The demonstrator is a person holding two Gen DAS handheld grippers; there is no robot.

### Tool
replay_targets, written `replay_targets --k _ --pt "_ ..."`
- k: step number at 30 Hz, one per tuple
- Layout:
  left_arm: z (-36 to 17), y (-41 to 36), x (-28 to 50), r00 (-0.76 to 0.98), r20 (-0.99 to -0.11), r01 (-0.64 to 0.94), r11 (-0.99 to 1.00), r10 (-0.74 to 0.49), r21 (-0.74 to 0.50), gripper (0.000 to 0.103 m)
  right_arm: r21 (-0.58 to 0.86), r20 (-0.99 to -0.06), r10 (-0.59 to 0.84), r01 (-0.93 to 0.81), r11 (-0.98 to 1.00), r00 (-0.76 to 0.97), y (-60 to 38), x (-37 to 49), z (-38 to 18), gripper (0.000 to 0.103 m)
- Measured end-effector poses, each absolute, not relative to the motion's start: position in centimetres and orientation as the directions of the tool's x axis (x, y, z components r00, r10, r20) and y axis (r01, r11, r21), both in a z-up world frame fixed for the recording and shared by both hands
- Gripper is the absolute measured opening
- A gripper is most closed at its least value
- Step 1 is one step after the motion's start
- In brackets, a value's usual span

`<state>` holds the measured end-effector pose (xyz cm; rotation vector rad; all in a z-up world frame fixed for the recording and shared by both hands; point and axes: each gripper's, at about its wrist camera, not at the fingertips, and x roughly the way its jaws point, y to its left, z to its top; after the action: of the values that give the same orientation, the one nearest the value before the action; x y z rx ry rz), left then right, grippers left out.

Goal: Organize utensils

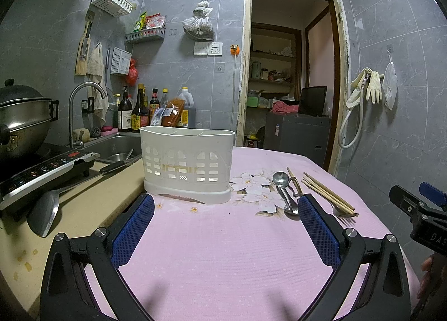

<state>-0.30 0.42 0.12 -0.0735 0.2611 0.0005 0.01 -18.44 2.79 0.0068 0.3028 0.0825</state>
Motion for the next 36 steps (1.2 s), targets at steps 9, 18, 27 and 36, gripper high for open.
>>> replay_targets --k 9,18,27,36 --pt "1.7 0.2 0.1 0.973 -0.23 0.012 0.997 -0.03 -0.078 0.101 0.033 -0.323 0.1 -0.095 0.995 0.941 -18.5 0.6 2.9 0.103" --pt "4.0 -1.1 3.9 0.964 -0.24 0.1 0.993 -0.114 -0.068 0.101 0.004 -0.297 0.097 -0.1 0.995 0.95 -19.9 3.1 4.2 0.103" --pt "5.1 -2.7 8.9 0.946 -0.293 0.138 0.99 -0.141 -0.03 0.101 -0.027 -0.306 0.11 -0.124 0.992 0.946 -21.8 7.6 5.6 0.103" --pt "3.9 -4.7 14.7 0.869 -0.443 0.23 0.973 -0.22 -0.032 0.101 -0.086 -0.46 0.151 -0.213 0.973 0.875 -23.1 14.3 5.2 0.103"
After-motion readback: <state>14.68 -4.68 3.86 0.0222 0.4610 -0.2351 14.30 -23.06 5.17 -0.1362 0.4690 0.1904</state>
